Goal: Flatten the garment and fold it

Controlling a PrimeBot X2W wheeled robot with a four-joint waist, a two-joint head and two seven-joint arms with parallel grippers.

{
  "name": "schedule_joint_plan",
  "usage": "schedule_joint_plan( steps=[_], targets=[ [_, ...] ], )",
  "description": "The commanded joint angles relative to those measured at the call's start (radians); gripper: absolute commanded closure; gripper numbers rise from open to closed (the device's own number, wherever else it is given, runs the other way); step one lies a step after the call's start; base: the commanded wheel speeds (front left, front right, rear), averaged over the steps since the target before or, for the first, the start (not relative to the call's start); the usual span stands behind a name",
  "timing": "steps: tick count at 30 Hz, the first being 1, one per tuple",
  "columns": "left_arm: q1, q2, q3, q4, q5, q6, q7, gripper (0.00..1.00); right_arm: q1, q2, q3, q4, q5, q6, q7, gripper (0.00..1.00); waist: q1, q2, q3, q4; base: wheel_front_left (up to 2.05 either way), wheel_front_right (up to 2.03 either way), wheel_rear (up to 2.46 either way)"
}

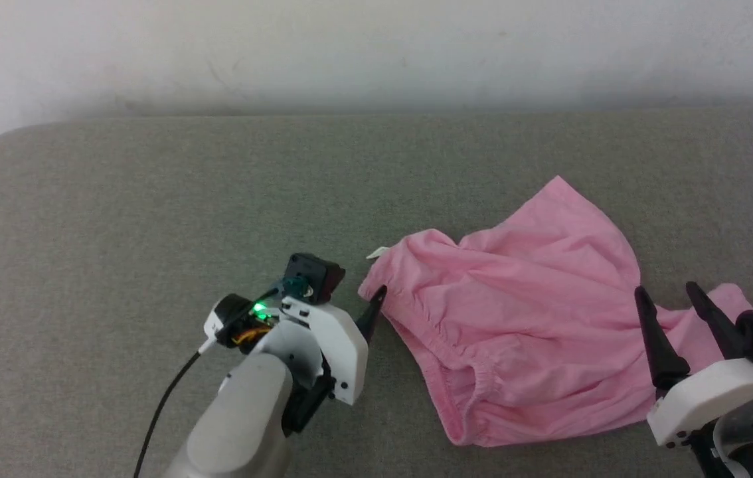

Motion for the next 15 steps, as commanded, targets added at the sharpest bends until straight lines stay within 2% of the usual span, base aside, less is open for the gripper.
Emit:
schedule_joint_plan(
  steps=[1, 8, 9, 10, 15],
  targets=[
    [-0.043, 0.013, -0.002, 0.033, 0.008, 0.004, 0.014, 0.00, -0.014, 0.003, 0.000, -0.005, 0.006, -0.001, -0.011, 0.00, -0.0001, -0.0001, 0.082, -0.074, 0.00, 0.00, 0.00],
    [-0.118, 0.025, -0.047, 0.120, -0.026, -0.006, 0.050, 0.00, -0.035, 0.011, -0.019, 0.012, 0.003, -0.001, -0.030, 0.00, -0.0001, -0.0001, 0.123, -0.099, 0.00, 0.00, 0.00],
    [-0.129, 0.032, -0.055, 0.128, -0.052, -0.008, 0.040, 0.65, -0.040, 0.012, -0.021, 0.019, 0.002, -0.001, -0.036, 0.00, -0.0001, -0.0001, 0.126, -0.100, 0.00, 0.00, 0.00],
    [-0.136, 0.040, -0.052, 0.126, -0.064, -0.008, 0.025, 1.00, -0.041, 0.012, -0.023, 0.023, 0.002, -0.001, -0.038, 0.00, -0.0001, -0.0001, 0.126, -0.100, 0.00, 0.00, 0.00],
    [-0.165, 0.094, -0.019, 0.110, -0.099, -0.009, -0.025, 1.00, -0.043, 0.013, -0.030, 0.036, -0.003, -0.001, -0.041, 0.00, -0.0001, -0.0001, 0.112, -0.089, 0.00, 0.00, 0.00]
  ],
)
